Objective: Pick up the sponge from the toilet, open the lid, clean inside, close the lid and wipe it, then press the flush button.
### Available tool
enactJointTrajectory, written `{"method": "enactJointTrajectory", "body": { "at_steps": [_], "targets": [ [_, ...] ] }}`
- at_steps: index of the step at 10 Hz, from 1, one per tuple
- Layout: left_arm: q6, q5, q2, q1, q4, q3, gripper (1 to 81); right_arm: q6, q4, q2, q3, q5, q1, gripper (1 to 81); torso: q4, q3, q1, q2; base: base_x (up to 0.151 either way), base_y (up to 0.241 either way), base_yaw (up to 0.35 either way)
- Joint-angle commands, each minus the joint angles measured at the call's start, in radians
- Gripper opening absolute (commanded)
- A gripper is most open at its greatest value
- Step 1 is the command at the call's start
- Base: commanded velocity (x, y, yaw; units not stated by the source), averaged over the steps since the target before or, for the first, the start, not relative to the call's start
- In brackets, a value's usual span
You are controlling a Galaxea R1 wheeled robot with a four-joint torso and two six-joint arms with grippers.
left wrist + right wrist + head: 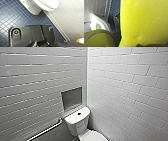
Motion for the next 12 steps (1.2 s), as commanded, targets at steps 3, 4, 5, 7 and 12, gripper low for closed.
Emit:
{"method": "enactJointTrajectory", "body": {
  "at_steps": [3, 4, 5, 7, 12],
  "targets": [
    [-0.003, 0.187, -0.065, -0.309, -0.132, 0.145, 81.1, -0.003, -0.017, -0.027, 0.044, -0.058, 0.029, 1.0, 0.0, 0.0, 0.0, 0.0, 0.0, 0.0, 0.0],
    [-0.005, 0.193, -0.067, -0.352, -0.166, 0.163, 81.1, -0.002, -0.016, -0.032, 0.053, -0.058, 0.027, 1.0, 0.0, 0.0, 0.0, 0.0, 0.0, 0.0, 0.0],
    [-0.008, 0.199, -0.065, -0.398, -0.183, 0.171, 81.1, 0.0, -0.014, -0.032, 0.055, -0.056, 0.026, 1.0, 0.0, 0.0, 0.0, 0.001, 0.0, 0.0, 0.0],
    [-0.01, 0.241, -0.059, -0.479, -0.232, 0.172, 81.1, 0.0, -0.014, -0.032, 0.06, -0.035, 0.023, 1.0, 0.0, 0.0, 0.0, 0.001, 0.0, 0.0, 0.0],
    [-0.046, 0.305, -0.03, -0.669, -0.29, 0.163, 81.1, 0.0, -0.014, -0.041, 0.078, -0.018, 0.02, 1.0, 0.0, -0.087, 0.0, 0.002, 0.0, 0.0, 0.0]
  ]
}}
